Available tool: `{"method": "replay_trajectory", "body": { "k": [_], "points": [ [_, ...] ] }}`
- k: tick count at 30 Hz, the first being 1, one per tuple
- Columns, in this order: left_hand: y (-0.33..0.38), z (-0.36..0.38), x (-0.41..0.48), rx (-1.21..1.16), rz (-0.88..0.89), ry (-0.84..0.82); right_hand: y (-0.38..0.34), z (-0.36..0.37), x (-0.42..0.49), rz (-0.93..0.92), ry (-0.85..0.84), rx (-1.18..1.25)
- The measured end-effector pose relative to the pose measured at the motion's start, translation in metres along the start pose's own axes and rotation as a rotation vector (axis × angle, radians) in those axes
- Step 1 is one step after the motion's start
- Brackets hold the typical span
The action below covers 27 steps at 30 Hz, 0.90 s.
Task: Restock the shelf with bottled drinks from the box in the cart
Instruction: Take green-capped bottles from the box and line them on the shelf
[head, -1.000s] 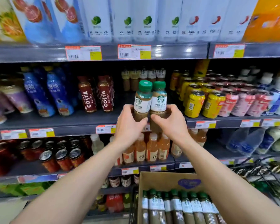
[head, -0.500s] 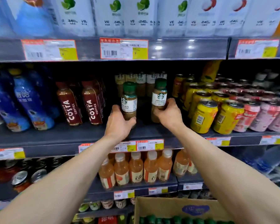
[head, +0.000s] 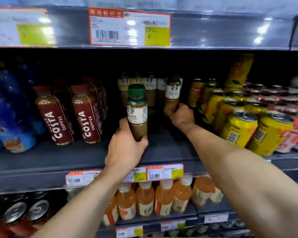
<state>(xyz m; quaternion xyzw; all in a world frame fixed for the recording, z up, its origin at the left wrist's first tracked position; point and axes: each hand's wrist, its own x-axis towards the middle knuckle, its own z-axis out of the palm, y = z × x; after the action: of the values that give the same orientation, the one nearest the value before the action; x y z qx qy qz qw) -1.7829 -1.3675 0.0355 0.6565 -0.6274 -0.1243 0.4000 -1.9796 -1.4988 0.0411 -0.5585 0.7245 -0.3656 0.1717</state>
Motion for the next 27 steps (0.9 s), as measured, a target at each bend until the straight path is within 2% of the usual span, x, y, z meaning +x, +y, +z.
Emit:
{"method": "replay_trajectory", "body": {
  "k": [14,19,22,27],
  "points": [
    [-0.001,0.000,-0.002,0.033,0.016,0.012,-0.005,0.005,0.025,0.083,0.013,-0.054],
    [-0.003,0.000,0.002,0.061,-0.026,-0.049,-0.005,-0.001,0.020,0.093,0.019,-0.037],
    [-0.001,0.001,0.012,0.061,-0.056,-0.094,-0.003,-0.011,0.007,0.074,-0.040,-0.076],
    [0.012,0.021,0.057,0.065,-0.074,-0.171,0.009,-0.008,-0.025,-0.095,-0.195,-0.354]
  ]
}}
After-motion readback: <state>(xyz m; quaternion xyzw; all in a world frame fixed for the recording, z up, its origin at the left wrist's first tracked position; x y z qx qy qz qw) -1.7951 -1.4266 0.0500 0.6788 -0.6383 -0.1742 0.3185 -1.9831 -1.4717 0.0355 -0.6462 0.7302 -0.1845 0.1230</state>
